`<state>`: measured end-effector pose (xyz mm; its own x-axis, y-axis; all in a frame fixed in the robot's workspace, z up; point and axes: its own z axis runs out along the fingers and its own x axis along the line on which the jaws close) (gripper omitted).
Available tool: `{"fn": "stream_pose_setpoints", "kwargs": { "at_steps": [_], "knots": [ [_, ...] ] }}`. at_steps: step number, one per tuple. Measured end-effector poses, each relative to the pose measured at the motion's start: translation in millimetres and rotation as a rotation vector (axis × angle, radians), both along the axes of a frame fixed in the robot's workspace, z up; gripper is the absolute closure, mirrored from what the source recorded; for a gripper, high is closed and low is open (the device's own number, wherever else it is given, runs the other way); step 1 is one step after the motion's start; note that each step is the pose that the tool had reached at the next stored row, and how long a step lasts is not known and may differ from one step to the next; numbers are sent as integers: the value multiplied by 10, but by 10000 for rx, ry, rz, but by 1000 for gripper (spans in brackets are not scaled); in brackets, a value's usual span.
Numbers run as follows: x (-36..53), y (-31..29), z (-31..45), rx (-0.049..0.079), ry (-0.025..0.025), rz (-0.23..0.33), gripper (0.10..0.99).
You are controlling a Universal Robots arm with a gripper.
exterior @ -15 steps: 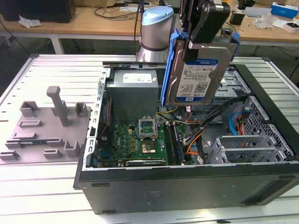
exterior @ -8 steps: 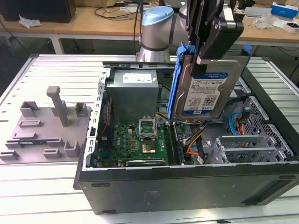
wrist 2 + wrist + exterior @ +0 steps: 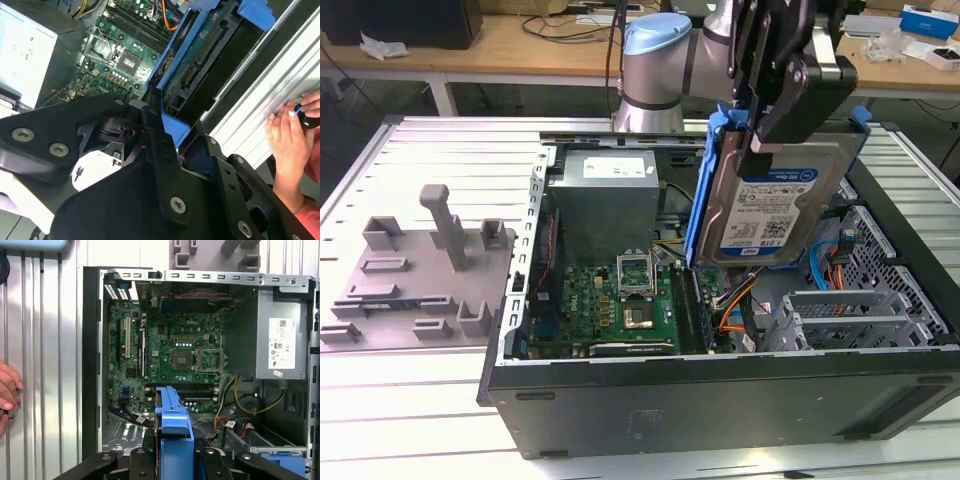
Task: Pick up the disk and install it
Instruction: 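Insert the disk into the insertion slot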
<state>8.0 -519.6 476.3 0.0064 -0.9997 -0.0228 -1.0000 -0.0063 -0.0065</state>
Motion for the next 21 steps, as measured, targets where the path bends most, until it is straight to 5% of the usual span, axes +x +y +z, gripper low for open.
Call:
{"fn": "stream_pose_setpoints", "kwargs": {
  "at_steps": [9,21],
  "knots": [
    [238,-92,-10,4,0,-4,718],
    [686,-199,-20,4,0,-12,718]
  ]
}}
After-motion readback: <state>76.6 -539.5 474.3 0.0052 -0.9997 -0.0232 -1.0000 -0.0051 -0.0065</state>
